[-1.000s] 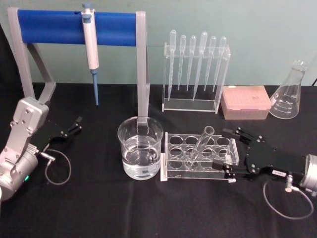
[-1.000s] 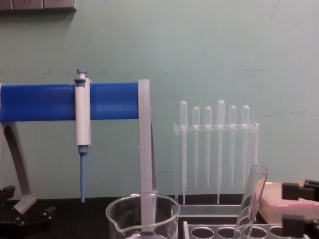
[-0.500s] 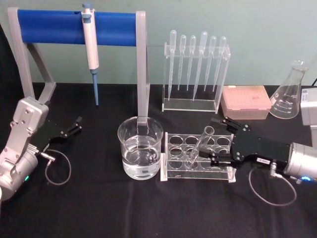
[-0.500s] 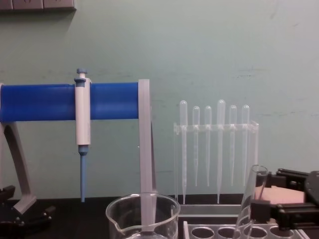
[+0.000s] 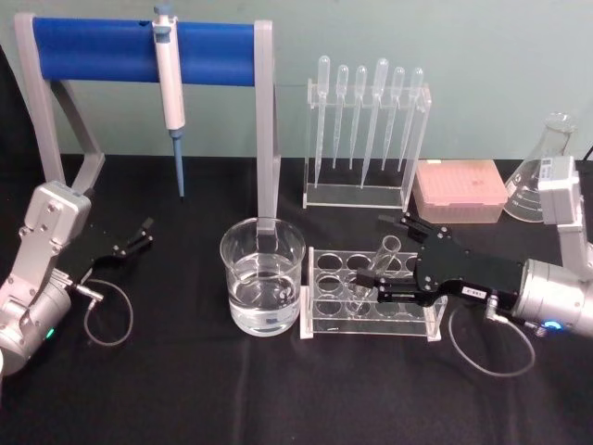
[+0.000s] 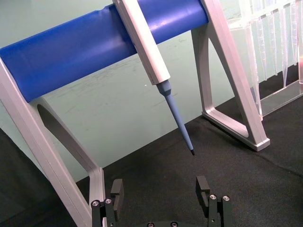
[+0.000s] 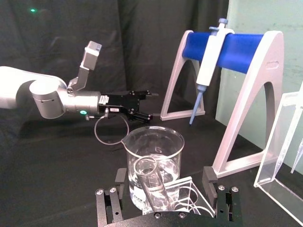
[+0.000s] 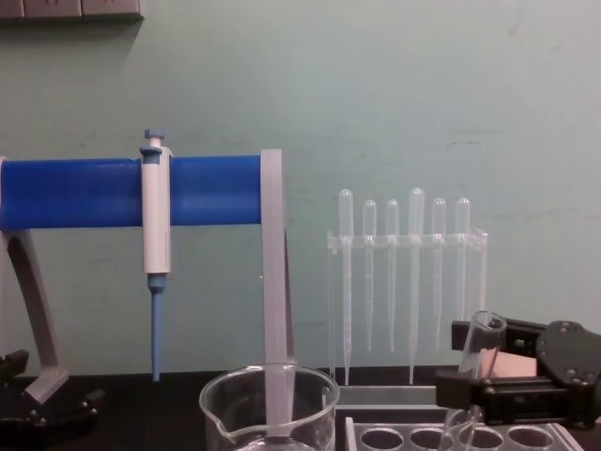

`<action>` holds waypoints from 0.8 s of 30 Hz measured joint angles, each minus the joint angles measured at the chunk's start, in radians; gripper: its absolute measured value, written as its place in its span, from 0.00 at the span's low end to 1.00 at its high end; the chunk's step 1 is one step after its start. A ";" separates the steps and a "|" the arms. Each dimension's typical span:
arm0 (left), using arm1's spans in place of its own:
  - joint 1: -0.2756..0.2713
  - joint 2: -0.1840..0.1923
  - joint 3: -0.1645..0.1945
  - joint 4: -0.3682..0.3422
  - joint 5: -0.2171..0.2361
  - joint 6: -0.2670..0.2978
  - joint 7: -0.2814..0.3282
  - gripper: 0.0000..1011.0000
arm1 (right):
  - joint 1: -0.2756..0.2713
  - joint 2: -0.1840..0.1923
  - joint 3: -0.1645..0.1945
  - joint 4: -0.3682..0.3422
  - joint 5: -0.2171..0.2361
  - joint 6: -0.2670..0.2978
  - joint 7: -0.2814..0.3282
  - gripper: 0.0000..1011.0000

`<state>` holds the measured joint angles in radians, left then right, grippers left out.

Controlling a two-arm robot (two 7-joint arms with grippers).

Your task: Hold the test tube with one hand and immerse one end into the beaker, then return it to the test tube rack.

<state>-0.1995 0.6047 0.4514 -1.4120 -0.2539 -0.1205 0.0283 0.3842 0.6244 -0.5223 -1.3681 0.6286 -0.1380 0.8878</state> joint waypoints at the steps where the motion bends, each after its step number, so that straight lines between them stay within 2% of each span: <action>1: 0.000 0.000 0.000 0.000 0.000 0.000 0.000 0.99 | 0.002 -0.002 -0.002 0.002 -0.001 0.002 -0.003 0.99; 12: 0.000 0.000 0.000 0.000 0.000 0.000 0.000 0.99 | 0.001 -0.001 -0.001 0.001 -0.001 0.002 -0.003 0.97; 20: 0.000 0.000 0.000 0.000 0.000 0.000 0.000 0.99 | 0.000 0.000 0.000 -0.001 0.000 0.000 -0.001 0.80; 24: 0.000 0.000 0.000 0.000 0.000 0.000 0.000 0.99 | 0.000 0.000 0.000 -0.001 0.000 0.000 0.000 0.66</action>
<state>-0.1995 0.6047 0.4514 -1.4120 -0.2539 -0.1205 0.0283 0.3843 0.6245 -0.5221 -1.3693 0.6285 -0.1383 0.8877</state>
